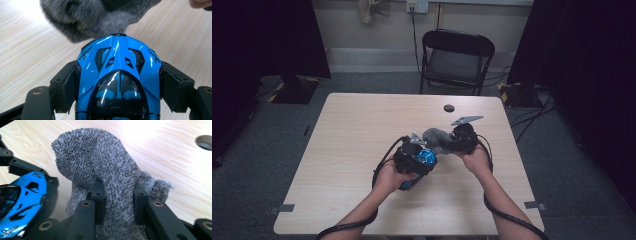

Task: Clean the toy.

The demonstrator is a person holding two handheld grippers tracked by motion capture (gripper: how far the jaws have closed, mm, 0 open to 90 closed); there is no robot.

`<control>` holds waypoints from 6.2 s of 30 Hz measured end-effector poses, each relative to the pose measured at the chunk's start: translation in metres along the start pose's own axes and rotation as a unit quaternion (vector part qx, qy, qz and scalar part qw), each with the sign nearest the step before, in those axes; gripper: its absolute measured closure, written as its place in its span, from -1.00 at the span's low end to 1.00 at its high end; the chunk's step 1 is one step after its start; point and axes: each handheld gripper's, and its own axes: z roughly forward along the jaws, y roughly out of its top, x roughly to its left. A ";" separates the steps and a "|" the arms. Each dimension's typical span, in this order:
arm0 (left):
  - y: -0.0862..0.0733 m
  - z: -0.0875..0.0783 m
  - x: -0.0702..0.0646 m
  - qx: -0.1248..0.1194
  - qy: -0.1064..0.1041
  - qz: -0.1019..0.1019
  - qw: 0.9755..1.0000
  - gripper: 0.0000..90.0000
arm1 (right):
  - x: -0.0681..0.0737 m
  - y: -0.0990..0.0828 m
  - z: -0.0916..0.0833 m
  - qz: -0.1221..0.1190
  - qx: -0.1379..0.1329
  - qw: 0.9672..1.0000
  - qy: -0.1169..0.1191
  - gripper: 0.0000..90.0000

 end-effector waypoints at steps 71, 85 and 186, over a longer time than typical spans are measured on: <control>-0.008 0.002 0.041 0.007 0.044 -0.058 0.997 -0.45 | 0.017 -0.029 -0.015 -0.023 0.001 0.998 0.056 0.56; 0.006 -0.008 0.012 -0.004 0.017 -0.017 1.000 -0.45 | 0.005 -0.001 -0.011 -0.019 -0.004 0.999 0.032 0.57; 0.019 -0.023 0.043 -0.019 0.042 -0.050 0.998 -0.45 | 0.028 -0.012 0.010 -0.022 0.015 0.998 0.057 0.56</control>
